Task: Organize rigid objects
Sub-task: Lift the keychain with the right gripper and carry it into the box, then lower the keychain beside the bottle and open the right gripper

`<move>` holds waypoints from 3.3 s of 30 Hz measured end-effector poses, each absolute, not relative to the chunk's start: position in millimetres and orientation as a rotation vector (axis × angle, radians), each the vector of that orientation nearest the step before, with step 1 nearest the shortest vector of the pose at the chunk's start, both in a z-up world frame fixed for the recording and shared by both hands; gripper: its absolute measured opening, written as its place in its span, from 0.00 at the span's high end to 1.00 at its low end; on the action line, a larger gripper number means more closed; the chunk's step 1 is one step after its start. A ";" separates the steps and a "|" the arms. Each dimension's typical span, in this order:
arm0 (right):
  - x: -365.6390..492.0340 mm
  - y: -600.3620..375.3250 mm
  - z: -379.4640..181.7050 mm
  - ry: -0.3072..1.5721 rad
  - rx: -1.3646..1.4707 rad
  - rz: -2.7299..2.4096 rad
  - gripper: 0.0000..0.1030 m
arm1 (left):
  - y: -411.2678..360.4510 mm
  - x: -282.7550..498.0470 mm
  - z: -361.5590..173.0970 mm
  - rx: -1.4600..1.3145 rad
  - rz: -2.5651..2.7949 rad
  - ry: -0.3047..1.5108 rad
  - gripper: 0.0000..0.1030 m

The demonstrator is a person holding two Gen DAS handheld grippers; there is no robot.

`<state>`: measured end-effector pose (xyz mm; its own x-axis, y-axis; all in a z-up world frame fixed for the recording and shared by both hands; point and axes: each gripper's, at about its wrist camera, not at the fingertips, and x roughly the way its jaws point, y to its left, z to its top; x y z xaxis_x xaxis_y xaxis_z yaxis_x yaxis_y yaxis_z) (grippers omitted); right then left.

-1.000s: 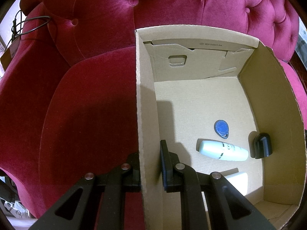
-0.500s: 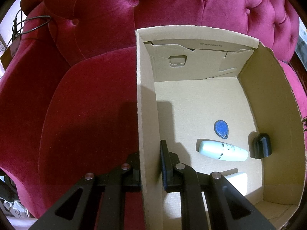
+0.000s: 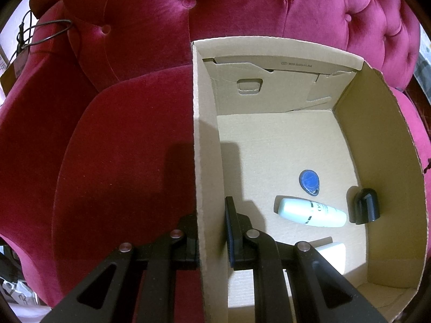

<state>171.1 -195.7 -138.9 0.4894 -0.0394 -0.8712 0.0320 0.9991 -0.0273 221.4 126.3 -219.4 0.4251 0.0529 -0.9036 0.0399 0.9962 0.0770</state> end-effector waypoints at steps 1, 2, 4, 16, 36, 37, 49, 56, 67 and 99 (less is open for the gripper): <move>171.0 -194.5 -134.5 1.050 -0.007 -0.042 0.90 | 126.4 221.4 -219.5 0.093 0.008 1.132 0.86; 171.5 -193.2 -132.4 1.046 -0.008 -0.042 0.90 | 126.4 221.3 -219.6 0.096 0.007 1.132 0.86; 171.6 -190.4 -125.7 1.034 -0.011 -0.038 0.90 | 126.3 221.4 -219.4 0.095 0.008 1.132 0.86; 175.8 -163.9 -85.9 0.964 -0.026 0.010 0.90 | 126.2 221.7 -219.1 0.093 0.007 1.132 0.86; 185.9 -97.4 -55.6 0.902 -0.048 0.149 0.90 | 126.9 221.3 -219.1 0.088 0.006 1.133 0.86; 186.4 -93.6 -55.7 0.901 -0.049 0.156 0.90 | 127.1 221.4 -218.9 0.088 0.005 1.133 0.86; 193.8 -49.3 -75.6 0.936 -0.074 0.240 0.90 | 129.8 222.0 -218.2 0.085 0.001 1.134 0.86; 199.9 -32.4 -98.3 0.975 -0.081 0.257 0.90 | 130.0 221.8 -218.3 0.084 0.001 1.134 0.86; 214.6 -18.4 -142.1 1.054 -0.100 0.254 0.90 | 131.4 221.8 -218.6 0.084 -0.004 1.134 0.86; 242.3 -15.1 -227.6 1.253 -0.055 0.203 0.88 | 129.7 222.7 -218.7 0.089 -0.004 1.137 0.85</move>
<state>242.3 -15.1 -227.6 0.2972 0.1229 -0.9469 -0.1825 0.9807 0.0700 222.7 129.7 -218.7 0.4210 0.0427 -0.9060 0.0484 0.9964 0.0695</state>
